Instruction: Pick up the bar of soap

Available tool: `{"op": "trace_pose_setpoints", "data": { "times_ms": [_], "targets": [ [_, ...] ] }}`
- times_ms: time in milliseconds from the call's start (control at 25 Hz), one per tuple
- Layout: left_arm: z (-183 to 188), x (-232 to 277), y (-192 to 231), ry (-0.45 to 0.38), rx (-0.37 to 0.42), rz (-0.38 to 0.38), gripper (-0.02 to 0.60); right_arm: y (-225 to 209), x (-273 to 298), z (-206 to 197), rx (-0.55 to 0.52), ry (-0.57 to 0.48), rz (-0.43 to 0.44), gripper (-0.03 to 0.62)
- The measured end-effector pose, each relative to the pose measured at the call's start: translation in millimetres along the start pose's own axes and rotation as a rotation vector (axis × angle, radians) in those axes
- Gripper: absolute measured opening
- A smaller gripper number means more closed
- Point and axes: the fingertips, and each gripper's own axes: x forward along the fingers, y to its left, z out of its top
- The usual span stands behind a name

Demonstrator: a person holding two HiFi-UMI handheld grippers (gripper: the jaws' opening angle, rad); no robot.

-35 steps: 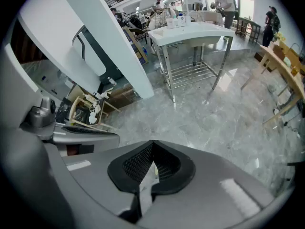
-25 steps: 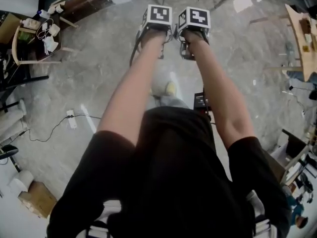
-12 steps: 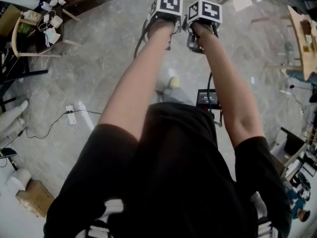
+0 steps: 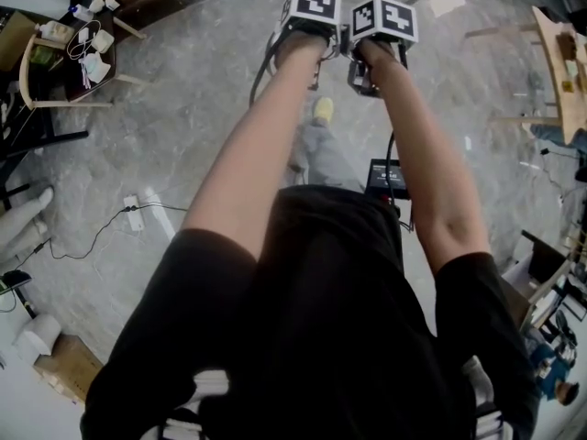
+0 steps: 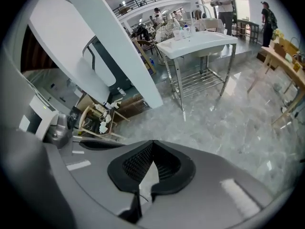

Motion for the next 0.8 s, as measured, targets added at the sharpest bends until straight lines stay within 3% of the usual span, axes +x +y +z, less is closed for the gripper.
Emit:
{"op": "trace_pose_setpoints", "data": {
  "times_ms": [280,640,800],
  "targets": [
    [35.2,10.9,6.1,-0.035,-0.024,0.026,-0.002,-7.3,17.0,31.0,0.005,0.035,0.034,0.015],
    [112.2,37.6,8.6,0.018,0.010,0.048,-0.002,-22.6,45.8,104.0,-0.037,0.081,0.119,0.015],
    [146.1,48.2,1.9,0.030,0.033,0.007,-0.002,-27.9,57.1,134.1,-0.048,0.109,0.169,0.015]
  ]
}}
